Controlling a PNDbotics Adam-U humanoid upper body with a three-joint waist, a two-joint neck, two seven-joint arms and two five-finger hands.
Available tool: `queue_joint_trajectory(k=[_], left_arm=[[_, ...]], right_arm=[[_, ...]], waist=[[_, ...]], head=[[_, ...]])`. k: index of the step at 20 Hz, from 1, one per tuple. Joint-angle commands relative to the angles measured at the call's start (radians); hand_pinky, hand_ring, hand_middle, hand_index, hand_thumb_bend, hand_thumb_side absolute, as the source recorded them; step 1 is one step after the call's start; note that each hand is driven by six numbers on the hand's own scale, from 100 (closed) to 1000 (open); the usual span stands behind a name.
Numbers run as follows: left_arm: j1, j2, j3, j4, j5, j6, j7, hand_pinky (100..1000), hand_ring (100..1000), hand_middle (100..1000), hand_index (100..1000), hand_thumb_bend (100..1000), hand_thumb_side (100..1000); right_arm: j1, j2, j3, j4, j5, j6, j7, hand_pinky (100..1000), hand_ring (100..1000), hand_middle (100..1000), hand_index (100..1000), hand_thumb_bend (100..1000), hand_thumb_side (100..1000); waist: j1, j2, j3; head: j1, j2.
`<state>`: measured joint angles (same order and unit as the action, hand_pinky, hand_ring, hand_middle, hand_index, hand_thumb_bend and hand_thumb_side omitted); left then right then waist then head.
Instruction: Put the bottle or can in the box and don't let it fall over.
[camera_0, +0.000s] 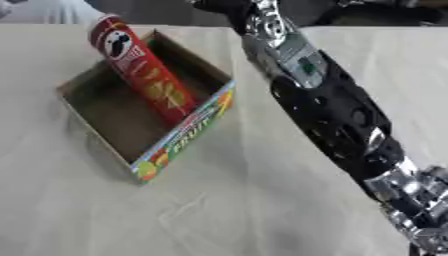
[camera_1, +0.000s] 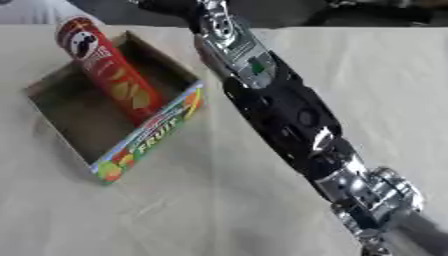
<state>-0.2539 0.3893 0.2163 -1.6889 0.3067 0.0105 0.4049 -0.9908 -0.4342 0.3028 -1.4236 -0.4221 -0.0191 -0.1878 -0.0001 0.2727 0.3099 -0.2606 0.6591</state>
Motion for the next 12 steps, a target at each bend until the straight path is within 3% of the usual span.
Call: queue_joint_trajectory(k=[1, 8, 12], left_arm=[[0.002, 0.047, 0.017, -0.011, -0.008, -0.003, 0.006, 833, 669, 558, 720, 305, 452], [0.018, 0.059, 0.021, -0.01, -0.014, -0.005, 0.01, 833, 669, 557, 721, 301, 446], [0.026, 0.06, 0.023, -0.01, -0.016, -0.006, 0.012, 834, 669, 558, 721, 301, 447]], right_arm=[[0.02, -0.073, -0.009, -0.079, -0.032, 0.029, 0.0, 839, 819, 902, 876, 701, 177], [0.184, -0.211, -0.044, -0.212, -0.07, 0.065, -0.001, 844, 832, 909, 875, 694, 162], [0.291, -0.256, -0.079, -0.254, -0.068, 0.076, -0.014, 846, 836, 913, 876, 697, 156]], waist=[[0.01, -0.029, -0.012], [0.023, -0.053, -0.063], [0.029, -0.059, -0.088]], head=[[0.034, 0.014], [0.082, 0.027], [0.105, 0.032]])
